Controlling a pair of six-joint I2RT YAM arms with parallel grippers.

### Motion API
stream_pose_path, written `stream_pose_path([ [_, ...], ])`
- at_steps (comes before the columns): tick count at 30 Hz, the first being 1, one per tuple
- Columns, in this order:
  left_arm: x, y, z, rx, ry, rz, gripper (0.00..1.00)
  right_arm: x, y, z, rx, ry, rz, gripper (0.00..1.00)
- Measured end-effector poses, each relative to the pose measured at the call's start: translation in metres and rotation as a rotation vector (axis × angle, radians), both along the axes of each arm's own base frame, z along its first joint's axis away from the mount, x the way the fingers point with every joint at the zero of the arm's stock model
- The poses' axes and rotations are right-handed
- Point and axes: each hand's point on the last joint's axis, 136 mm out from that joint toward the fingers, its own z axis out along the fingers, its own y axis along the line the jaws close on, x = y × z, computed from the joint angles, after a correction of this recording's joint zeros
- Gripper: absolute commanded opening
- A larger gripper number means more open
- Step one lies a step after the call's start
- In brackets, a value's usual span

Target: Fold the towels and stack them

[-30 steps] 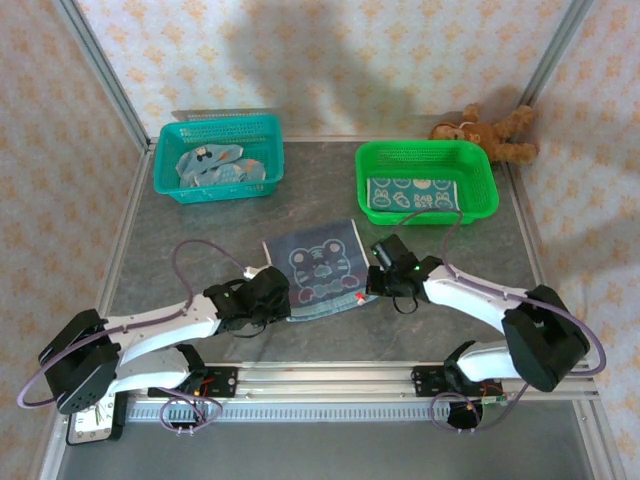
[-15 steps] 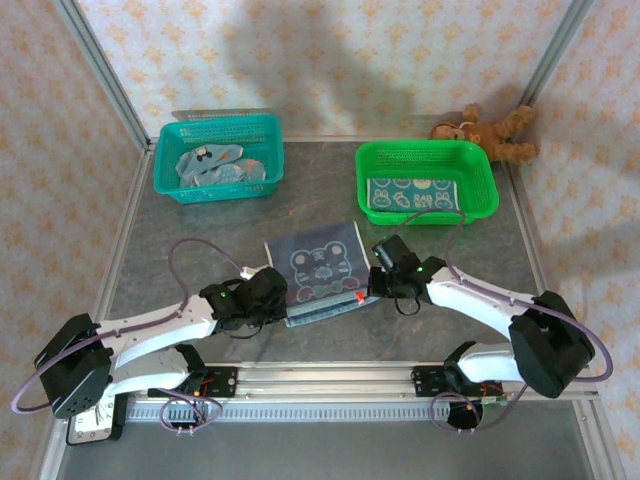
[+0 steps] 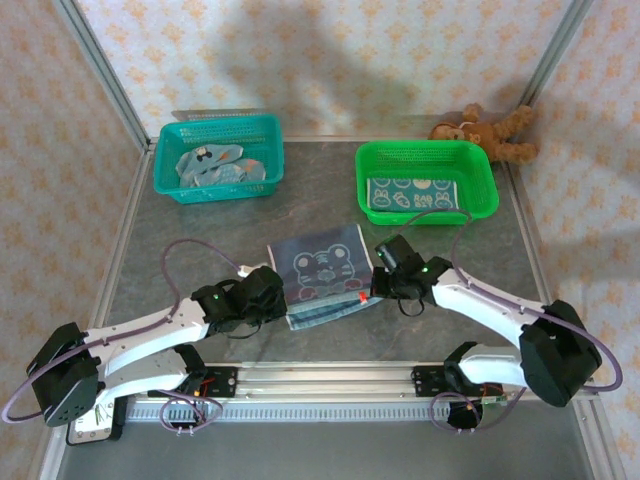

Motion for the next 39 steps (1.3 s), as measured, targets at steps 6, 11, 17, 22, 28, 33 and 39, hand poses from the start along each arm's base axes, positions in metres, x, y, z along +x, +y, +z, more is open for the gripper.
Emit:
stream_pose_path([
  [6,-0.003,0.006,-0.007,0.032,0.011,-0.001,0.0,-0.009,0.007,-0.016,0.001,0.032,0.0,0.11],
  [11,-0.008,0.007,-0.028,0.044,0.05,-0.001,0.0,-0.012,0.003,-0.029,-0.028,0.062,-0.01,0.24],
  [17,-0.008,0.002,-0.032,0.032,0.058,-0.011,0.0,-0.012,0.002,-0.031,-0.032,0.063,-0.013,0.26],
  [22,-0.007,-0.003,-0.032,0.02,0.053,-0.021,0.0,-0.012,0.003,-0.032,-0.027,0.06,-0.013,0.25],
  [28,-0.007,-0.003,-0.032,0.02,0.053,-0.021,0.0,-0.013,0.002,-0.035,-0.024,0.062,-0.015,0.16],
  [33,-0.007,-0.004,-0.032,0.017,0.054,-0.017,0.0,-0.013,0.002,-0.036,-0.025,0.064,-0.017,0.03],
  [39,-0.007,-0.004,-0.031,0.014,0.052,-0.017,0.0,-0.014,0.001,-0.031,-0.023,0.055,-0.02,0.0],
])
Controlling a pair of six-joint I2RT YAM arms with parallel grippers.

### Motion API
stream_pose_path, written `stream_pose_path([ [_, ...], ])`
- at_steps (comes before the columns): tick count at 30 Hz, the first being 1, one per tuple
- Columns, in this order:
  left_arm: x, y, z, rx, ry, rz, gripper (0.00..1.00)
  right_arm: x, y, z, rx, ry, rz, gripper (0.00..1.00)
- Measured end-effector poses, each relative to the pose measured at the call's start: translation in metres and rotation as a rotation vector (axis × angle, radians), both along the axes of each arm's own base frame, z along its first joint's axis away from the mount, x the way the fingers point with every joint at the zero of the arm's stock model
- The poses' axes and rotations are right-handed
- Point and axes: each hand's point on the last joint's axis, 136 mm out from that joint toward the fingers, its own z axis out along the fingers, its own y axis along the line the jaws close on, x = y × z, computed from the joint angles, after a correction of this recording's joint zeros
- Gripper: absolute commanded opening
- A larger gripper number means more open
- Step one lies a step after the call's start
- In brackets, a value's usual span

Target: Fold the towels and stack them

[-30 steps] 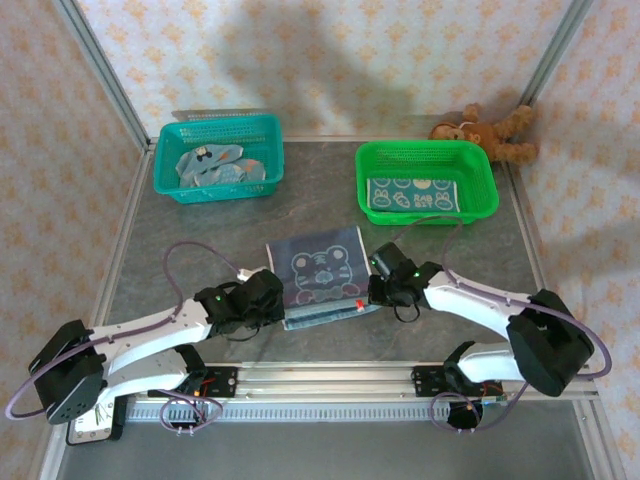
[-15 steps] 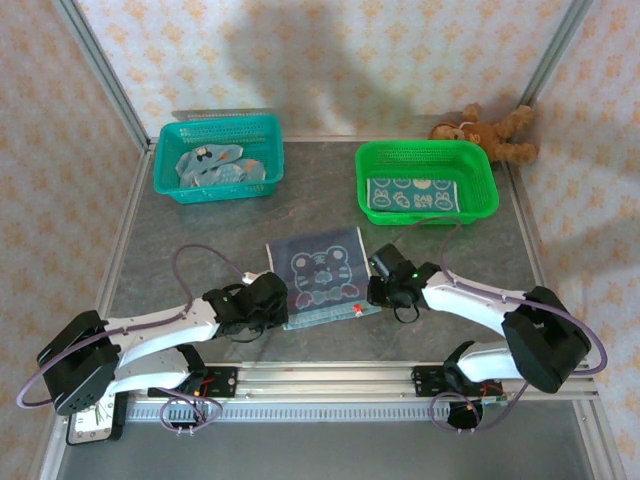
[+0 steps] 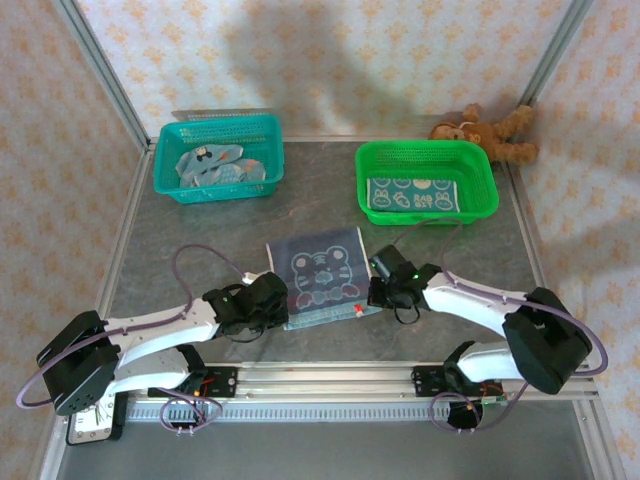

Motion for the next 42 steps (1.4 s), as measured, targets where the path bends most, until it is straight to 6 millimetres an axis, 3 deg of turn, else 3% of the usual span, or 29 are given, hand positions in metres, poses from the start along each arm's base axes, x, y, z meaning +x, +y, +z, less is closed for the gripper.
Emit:
stream_pose_path([
  [6,0.001,-0.002,0.01,-0.034,-0.019,0.013,0.0,0.001,-0.003,0.02,0.017,-0.042,-0.005,0.0],
  [18,0.001,-0.01,0.046,-0.123,-0.069,0.021,0.0,-0.007,-0.009,0.047,0.043,-0.072,-0.007,0.0],
  [21,-0.001,-0.009,0.047,-0.128,-0.065,0.024,0.0,-0.008,-0.009,0.05,0.05,-0.076,-0.007,0.0],
  [27,-0.008,-0.012,0.036,-0.11,-0.027,0.015,0.0,-0.016,-0.011,0.04,0.054,-0.038,-0.013,0.0],
  [35,-0.025,-0.008,-0.001,-0.033,0.086,-0.01,0.0,-0.042,-0.022,-0.004,0.016,0.093,-0.022,0.0],
  [38,-0.029,-0.009,-0.009,-0.01,0.112,-0.022,0.0,-0.048,-0.023,-0.012,0.017,0.11,-0.022,0.02],
  [40,-0.031,-0.007,-0.013,0.005,0.121,-0.026,0.16,-0.048,-0.021,-0.011,0.027,0.112,-0.025,0.18],
  [42,-0.032,-0.003,-0.015,0.026,0.125,-0.031,0.31,-0.048,-0.02,-0.01,0.032,0.111,-0.025,0.22],
])
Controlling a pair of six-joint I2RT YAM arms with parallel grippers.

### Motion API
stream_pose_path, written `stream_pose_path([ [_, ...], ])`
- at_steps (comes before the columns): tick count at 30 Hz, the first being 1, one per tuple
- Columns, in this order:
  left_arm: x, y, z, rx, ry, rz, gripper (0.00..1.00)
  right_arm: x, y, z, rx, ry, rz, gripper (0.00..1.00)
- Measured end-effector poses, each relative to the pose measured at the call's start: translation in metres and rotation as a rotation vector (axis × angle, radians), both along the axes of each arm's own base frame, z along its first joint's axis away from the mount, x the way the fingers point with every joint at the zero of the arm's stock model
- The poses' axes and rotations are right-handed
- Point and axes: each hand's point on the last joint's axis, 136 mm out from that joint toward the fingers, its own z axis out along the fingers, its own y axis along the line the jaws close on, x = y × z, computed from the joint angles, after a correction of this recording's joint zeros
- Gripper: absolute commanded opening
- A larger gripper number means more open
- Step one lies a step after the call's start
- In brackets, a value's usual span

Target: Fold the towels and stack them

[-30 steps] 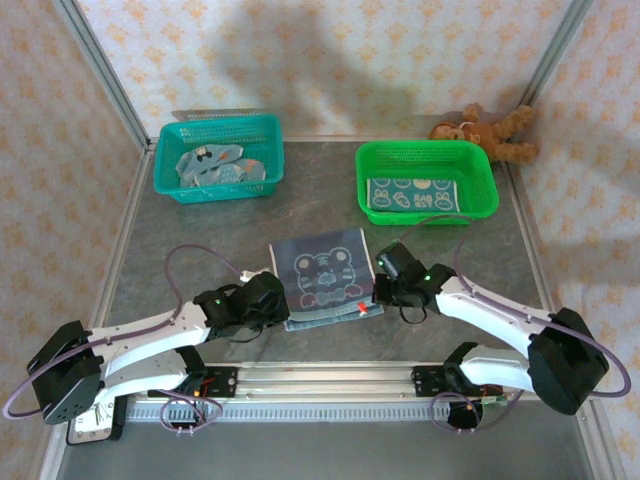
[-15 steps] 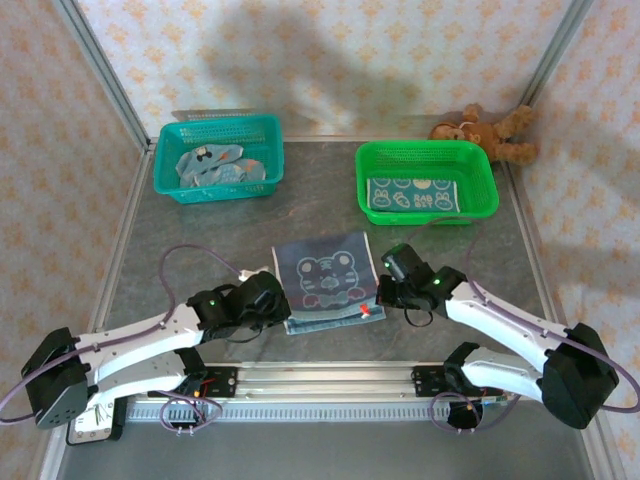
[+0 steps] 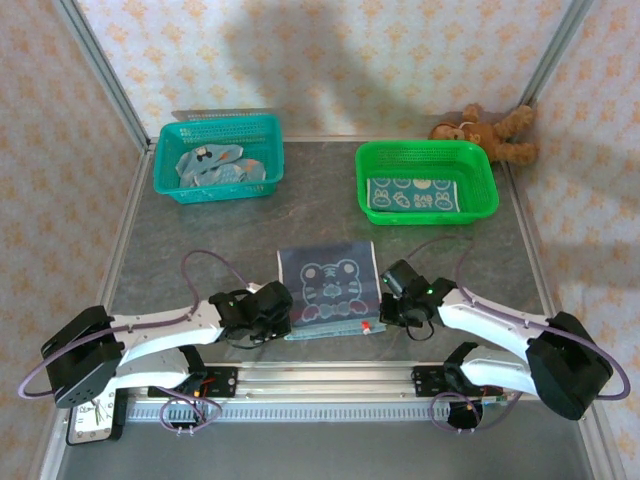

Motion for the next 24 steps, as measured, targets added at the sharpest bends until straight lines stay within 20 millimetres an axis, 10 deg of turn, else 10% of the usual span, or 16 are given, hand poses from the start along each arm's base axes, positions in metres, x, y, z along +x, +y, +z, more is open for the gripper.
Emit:
stream_pose_path([
  [5,0.0,0.009,0.006,0.056,-0.011,-0.019,0.43,0.0,-0.002,0.009,0.005,-0.023,0.002,0.25],
  [14,0.047,-0.014,0.041,0.04,-0.107,-0.017,0.19,0.033,0.02,0.03,-0.003,-0.079,0.039,0.16],
  [24,0.064,-0.012,-0.002,0.15,-0.031,-0.014,0.02,0.05,0.045,0.0,-0.042,-0.049,0.094,0.12],
])
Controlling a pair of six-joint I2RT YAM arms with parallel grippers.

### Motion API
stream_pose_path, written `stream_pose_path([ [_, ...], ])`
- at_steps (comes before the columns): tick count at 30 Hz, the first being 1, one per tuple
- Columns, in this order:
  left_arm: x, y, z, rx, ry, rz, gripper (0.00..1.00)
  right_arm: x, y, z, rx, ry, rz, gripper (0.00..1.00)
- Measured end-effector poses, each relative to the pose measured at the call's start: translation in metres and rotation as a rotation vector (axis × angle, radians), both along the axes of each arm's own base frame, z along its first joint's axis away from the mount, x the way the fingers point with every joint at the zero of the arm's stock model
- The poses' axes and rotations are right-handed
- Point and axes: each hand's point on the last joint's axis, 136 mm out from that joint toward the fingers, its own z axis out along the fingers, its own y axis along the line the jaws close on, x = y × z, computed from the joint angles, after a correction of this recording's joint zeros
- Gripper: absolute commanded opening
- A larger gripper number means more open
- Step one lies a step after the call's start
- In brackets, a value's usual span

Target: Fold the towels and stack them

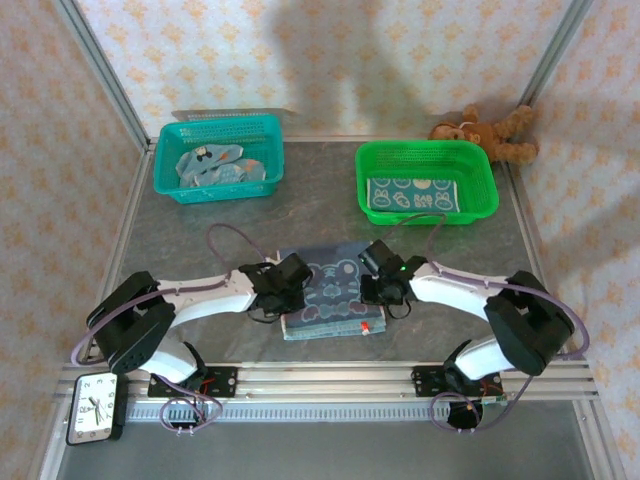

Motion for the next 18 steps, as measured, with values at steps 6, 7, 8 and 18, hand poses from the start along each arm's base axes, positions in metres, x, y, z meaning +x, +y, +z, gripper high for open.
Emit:
stream_pose_path([
  [6,-0.01,0.027,-0.002,0.032,-0.015,0.031,0.02,-0.007,0.033,-0.001,0.037,-0.031,0.055,0.12],
  [7,-0.013,0.033,-0.001,0.04,-0.015,0.034,0.02,-0.009,0.04,0.0,0.042,-0.032,0.063,0.12],
  [8,-0.017,0.038,-0.001,0.044,-0.013,0.038,0.04,-0.01,0.045,0.0,0.045,-0.032,0.07,0.12],
  [18,0.016,0.071,0.046,0.0,-0.106,0.137,0.18,0.025,0.059,0.045,0.012,-0.139,0.04,0.16],
])
